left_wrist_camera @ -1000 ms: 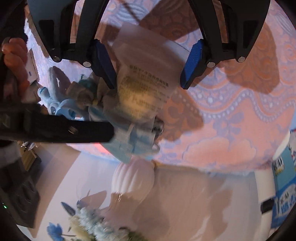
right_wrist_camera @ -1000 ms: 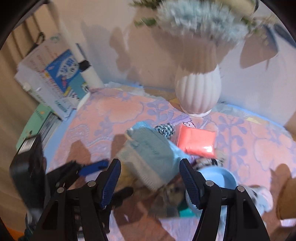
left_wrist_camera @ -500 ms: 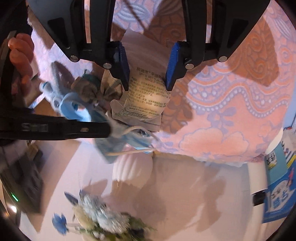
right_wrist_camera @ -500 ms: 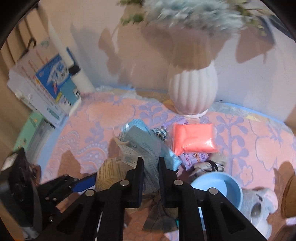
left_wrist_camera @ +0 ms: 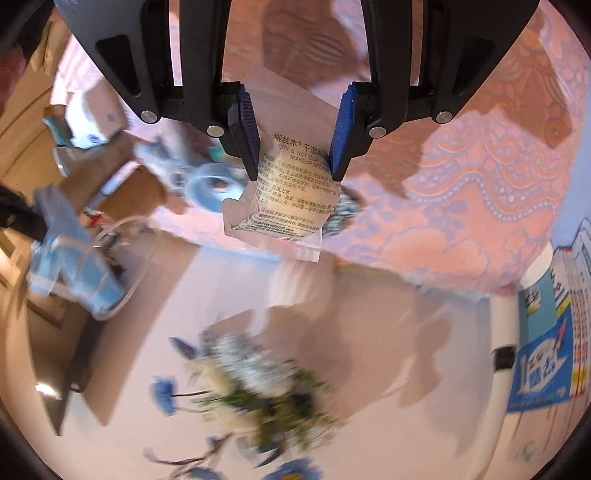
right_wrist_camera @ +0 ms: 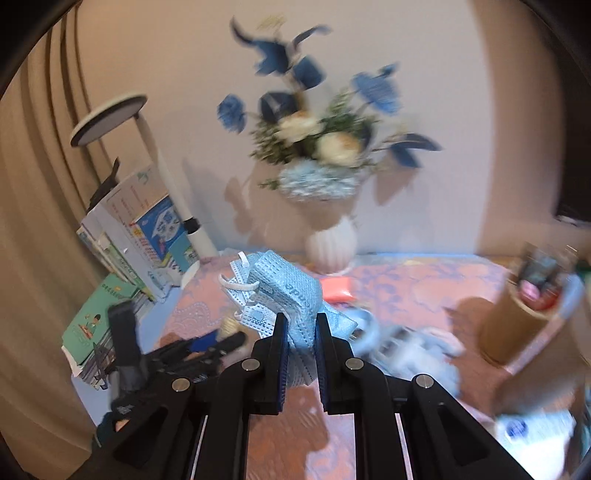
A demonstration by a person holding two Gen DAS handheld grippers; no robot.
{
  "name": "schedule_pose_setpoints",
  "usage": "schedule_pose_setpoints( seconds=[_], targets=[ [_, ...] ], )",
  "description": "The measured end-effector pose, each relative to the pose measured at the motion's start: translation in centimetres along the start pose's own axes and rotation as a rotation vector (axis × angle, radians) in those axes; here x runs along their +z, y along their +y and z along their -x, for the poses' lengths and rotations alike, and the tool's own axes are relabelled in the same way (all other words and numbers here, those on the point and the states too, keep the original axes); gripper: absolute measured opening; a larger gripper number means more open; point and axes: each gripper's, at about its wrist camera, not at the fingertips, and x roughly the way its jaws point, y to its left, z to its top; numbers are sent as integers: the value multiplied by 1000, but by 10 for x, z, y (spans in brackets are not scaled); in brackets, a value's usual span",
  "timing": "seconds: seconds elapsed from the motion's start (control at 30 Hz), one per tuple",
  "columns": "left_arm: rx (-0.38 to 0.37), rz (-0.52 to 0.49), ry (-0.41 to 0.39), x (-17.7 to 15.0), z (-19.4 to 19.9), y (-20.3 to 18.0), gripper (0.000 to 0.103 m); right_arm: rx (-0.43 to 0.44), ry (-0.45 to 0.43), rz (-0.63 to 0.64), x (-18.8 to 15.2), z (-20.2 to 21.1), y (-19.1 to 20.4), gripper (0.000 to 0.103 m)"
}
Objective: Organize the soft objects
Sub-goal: 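Carry the clear bag and masks to the bowl and release them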
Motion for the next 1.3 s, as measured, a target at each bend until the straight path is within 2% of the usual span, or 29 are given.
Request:
schedule_pose_setpoints(
  seconds=[0.23,0.4,0.53,0.7,0.87,1.0,1.17,1.3],
  targets=[
    [-84,-83,-26,-2,32,-73,33,-48,-56,-98,-40,68,-43,13],
    [-148,-154,-42,-1,47,-129,33,-85,-112,-170,-55,108,-76,13],
    [-208,-216,-45,2,54,-179,33,-126,-175,-254,-67,145,-117,13],
    [-299,-299,-39,4,55,-253,33,-202,-297,-395,-85,201,-185,13],
    [-383,-386,-8,6,35,-330,33,-297,-363,-544,-104,240,-257,13],
    [-425,-450,38,-3,4,-387,33,-424,-343,-644,-122,247,-308,13],
    [-427,-504,128,-26,-54,-438,33,-458,-297,-760,-141,239,-360,13],
    [-428,-509,203,-42,-96,-457,34,-478,-266,-809,-147,228,-382,13]
  ],
)
